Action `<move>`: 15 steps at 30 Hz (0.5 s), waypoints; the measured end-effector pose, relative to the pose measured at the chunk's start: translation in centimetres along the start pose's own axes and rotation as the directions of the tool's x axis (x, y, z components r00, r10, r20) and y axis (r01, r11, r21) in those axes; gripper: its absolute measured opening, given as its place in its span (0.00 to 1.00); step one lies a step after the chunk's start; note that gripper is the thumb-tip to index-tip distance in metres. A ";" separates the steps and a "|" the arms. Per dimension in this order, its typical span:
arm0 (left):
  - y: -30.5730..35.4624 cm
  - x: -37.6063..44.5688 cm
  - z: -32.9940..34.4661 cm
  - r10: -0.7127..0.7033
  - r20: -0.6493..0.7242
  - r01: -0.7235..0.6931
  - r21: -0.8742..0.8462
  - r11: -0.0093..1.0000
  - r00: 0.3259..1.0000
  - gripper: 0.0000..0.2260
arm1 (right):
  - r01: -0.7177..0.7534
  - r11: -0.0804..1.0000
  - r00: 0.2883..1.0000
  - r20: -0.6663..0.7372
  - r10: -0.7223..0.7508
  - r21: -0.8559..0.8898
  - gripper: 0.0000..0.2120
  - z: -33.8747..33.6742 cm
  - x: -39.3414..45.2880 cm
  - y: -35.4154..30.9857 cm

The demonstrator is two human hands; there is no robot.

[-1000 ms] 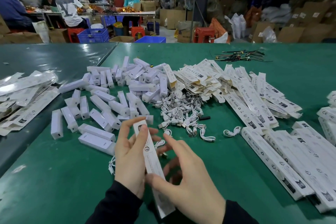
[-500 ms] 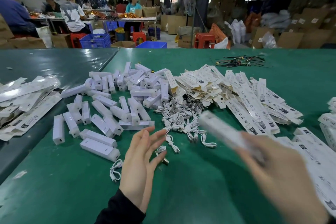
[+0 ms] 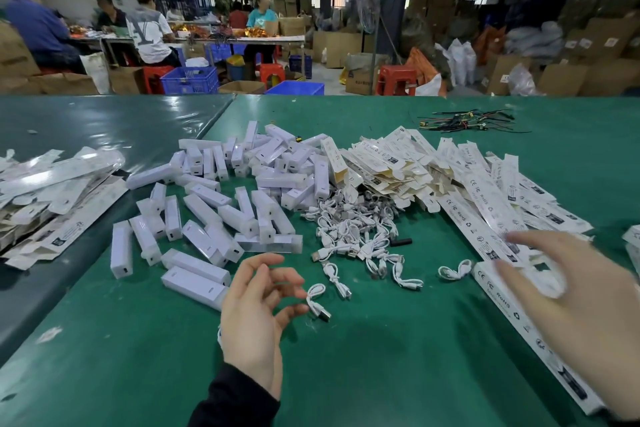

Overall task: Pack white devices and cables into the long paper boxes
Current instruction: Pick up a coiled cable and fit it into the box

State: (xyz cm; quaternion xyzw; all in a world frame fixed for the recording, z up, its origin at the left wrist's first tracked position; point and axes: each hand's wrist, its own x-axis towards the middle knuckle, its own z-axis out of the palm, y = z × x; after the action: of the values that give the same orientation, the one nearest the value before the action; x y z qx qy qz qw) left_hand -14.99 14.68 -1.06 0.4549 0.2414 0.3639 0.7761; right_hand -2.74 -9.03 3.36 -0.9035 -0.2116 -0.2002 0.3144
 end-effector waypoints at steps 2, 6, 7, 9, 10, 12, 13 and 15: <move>0.1 0.2 -0.2 0.005 -0.059 -0.006 -0.015 1.000 0.998 0.13 | 0.156 0.985 0.979 0.119 -0.164 0.074 0.13 2.1 0.5 -4.0; 0.3 0.4 -0.4 0.028 -0.140 -0.032 -0.028 0.999 0.990 0.13 | 0.308 0.945 0.842 0.432 -0.323 0.107 0.16 8.2 1.7 -7.6; 0.3 0.5 -0.5 0.035 -0.158 -0.040 -0.027 0.999 0.987 0.13 | 0.318 0.943 0.825 0.462 -0.327 0.100 0.17 9.5 2.2 -7.9; 0.3 0.6 -0.6 0.040 -0.179 -0.047 -0.035 0.998 0.983 0.13 | 0.295 0.954 0.829 0.485 -0.279 0.046 0.22 11.9 3.3 -8.3; 0.3 0.6 -0.5 0.038 -0.180 -0.046 -0.041 0.998 0.983 0.13 | 0.263 0.965 0.855 0.465 -0.231 -0.005 0.24 12.7 4.2 -8.2; 0.1 0.6 -0.5 0.032 -0.175 -0.040 -0.042 0.998 0.984 0.12 | 0.177 0.977 0.931 0.342 -0.126 -0.122 0.30 13.7 6.7 -7.6; 0.0 0.5 -0.5 0.027 -0.173 -0.034 -0.039 0.999 0.985 0.12 | 0.145 0.973 0.957 0.275 -0.091 -0.181 0.33 14.0 8.1 -7.1; 0.0 0.5 -0.4 0.020 -0.164 -0.026 -0.038 0.999 0.986 0.12 | 0.091 0.955 0.975 0.220 -0.028 -0.281 0.35 14.3 10.6 -6.1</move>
State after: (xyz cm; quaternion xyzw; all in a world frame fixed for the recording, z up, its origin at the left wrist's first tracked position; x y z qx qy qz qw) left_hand -14.96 15.28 -1.26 0.4106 0.2916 0.4136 0.7585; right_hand 6.23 7.39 1.29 -0.9491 -0.2399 -0.1401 0.1482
